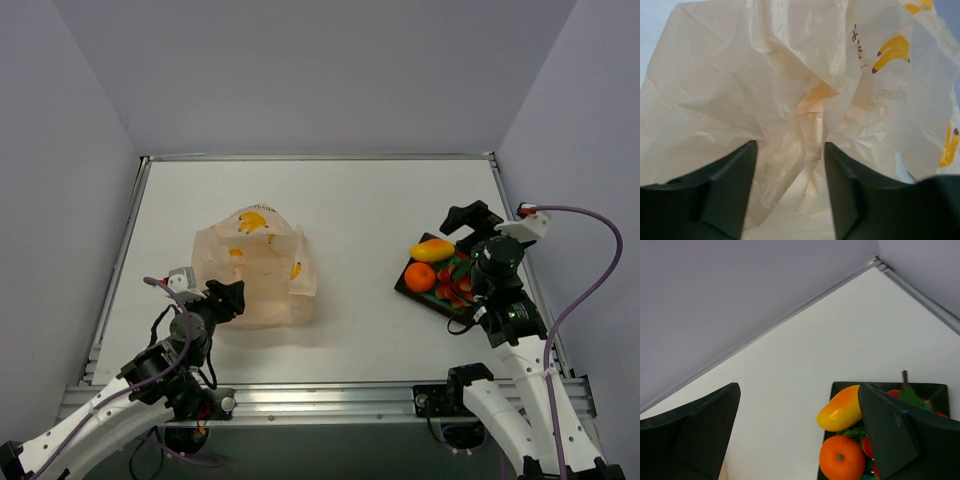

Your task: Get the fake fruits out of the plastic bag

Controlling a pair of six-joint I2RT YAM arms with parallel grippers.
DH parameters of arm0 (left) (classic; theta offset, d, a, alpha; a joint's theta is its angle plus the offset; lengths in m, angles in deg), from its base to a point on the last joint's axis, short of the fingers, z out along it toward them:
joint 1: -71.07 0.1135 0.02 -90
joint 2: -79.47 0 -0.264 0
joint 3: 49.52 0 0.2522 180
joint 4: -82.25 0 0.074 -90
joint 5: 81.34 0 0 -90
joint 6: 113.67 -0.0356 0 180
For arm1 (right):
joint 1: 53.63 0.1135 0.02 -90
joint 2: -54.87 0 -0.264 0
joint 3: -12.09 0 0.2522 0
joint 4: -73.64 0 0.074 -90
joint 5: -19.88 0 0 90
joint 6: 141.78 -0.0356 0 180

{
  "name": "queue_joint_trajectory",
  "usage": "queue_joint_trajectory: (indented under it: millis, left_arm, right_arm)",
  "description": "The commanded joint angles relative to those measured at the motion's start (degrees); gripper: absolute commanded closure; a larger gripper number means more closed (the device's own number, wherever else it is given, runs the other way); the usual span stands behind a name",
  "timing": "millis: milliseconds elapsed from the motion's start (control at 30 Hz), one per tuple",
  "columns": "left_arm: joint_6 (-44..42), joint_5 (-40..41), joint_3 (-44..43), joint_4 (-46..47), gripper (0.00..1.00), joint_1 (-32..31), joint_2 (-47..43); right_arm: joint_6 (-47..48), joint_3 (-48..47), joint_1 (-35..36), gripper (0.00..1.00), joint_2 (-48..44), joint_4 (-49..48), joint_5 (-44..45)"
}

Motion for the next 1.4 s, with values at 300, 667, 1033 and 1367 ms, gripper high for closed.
queue_joint_trajectory:
  millis: [300, 667, 1033, 1367]
  left_arm:
    - [0.72, -4.19, -15.64, -11.75, 0.04, 0.2, 3.13]
    - [0.01, 8.28, -35.6, -42.51, 0.06, 0.2, 3.3]
    - [-13.16, 6.1, -47.64, -37.88, 0.06, 0.2, 2.51]
    - [-16.43, 3.28, -45.1, -33.65, 0.06, 0.2, 1.98]
  right_arm:
    - [6.0, 5.13, 12.09, 0.0, 2.88, -21.2, -28.14]
    - [11.98, 4.16, 29.23, 0.0, 7.1, -23.49, -28.16]
    - [11.37, -1.63, 32.5, 0.0, -0.28, -14.21, -16.52]
    - [12.16, -3.83, 32.5, 0.0, -2.22, -10.39, -12.07]
